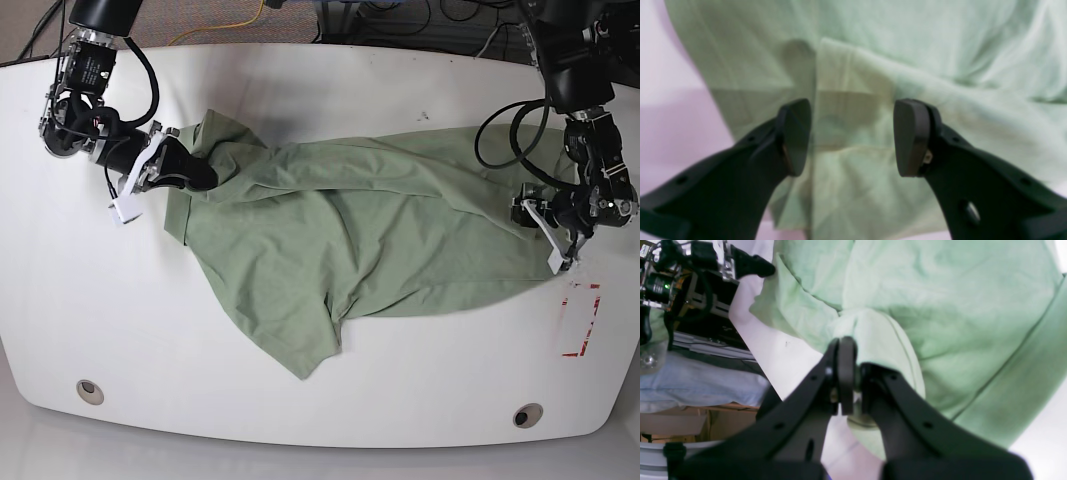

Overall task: Layout the t-shirt on the table in an organized manner, then fold the t-shirt properly
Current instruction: 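Pull the collar with the right gripper while the left gripper grips the side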

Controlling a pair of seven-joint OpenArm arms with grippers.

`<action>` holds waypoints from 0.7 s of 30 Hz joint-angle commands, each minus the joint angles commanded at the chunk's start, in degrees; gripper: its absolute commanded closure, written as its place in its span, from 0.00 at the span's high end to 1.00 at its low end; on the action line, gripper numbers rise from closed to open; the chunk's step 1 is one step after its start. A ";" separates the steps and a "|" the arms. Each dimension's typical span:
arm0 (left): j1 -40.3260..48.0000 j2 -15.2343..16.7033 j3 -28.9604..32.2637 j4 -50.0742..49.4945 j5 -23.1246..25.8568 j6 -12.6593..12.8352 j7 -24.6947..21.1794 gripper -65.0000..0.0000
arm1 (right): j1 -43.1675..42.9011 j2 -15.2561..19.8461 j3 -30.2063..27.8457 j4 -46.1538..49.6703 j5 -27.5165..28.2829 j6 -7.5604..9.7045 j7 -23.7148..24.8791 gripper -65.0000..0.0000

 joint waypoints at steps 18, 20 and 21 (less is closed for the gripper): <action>4.40 0.18 0.26 0.09 1.41 -0.09 -1.76 0.46 | 0.00 0.00 -0.09 0.00 0.00 0.00 0.00 0.01; 4.40 0.18 0.26 0.09 1.32 -0.18 -1.67 0.29 | 0.00 0.00 -0.09 0.00 0.00 0.00 0.00 0.01; 4.40 0.18 0.26 0.09 1.32 -1.05 -1.67 0.20 | 0.00 0.00 -0.09 0.00 0.00 0.00 0.00 0.01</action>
